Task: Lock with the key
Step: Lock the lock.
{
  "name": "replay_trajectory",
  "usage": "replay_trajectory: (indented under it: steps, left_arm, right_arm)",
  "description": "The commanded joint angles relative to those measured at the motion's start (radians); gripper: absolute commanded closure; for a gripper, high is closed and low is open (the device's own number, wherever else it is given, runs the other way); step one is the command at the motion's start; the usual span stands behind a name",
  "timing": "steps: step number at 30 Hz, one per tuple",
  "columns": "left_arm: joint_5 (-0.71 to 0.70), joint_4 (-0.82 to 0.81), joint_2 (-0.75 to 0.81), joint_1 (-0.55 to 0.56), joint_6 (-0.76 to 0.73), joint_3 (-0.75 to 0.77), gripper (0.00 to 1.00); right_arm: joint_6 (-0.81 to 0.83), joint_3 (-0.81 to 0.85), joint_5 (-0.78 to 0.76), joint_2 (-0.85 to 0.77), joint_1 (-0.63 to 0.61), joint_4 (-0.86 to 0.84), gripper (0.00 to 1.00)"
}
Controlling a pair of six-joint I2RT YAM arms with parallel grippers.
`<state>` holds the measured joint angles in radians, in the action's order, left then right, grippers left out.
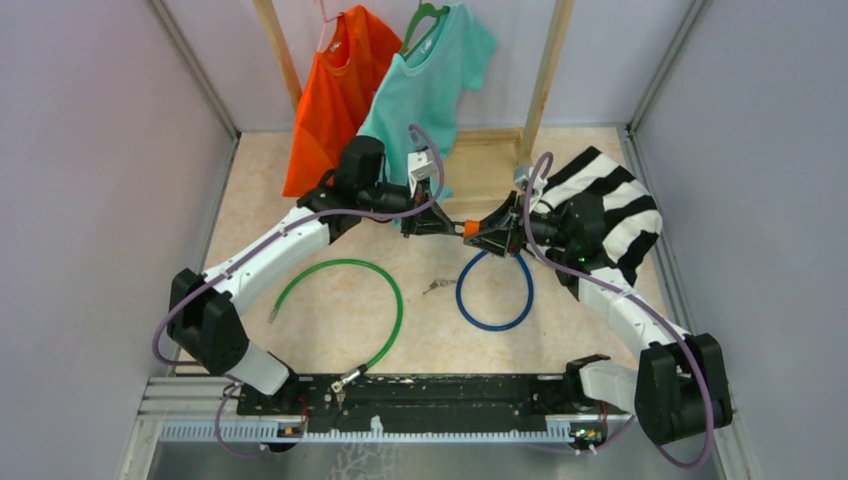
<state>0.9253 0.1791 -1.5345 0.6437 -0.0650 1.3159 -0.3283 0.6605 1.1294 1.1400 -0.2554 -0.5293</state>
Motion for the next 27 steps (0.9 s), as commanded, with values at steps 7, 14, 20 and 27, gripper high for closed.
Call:
replay_trajectory:
  steps: [7, 14, 20, 27]
  left_arm:
    - [0.102, -0.164, -0.007, 0.077, 0.048, 0.031, 1.0]
    - [0.104, -0.191, 0.028, 0.079, 0.042, -0.038, 1.0]
    - [0.119, -0.209, 0.062, 0.08, 0.01, -0.113, 1.0]
    - [0.131, -0.234, 0.063, 0.09, 0.018, -0.138, 1.0]
  right_arm:
    - [-0.024, -0.005, 0.018, -0.002, -0.065, -0.176, 1.0]
    - [0.073, 0.038, 0.036, -0.003, -0.065, -0.052, 1.0]
    - [0.276, 0.171, 0.04, 0.015, -0.065, 0.246, 1.0]
    - [0.27, 0.171, 0.045, 0.024, -0.077, 0.237, 1.0]
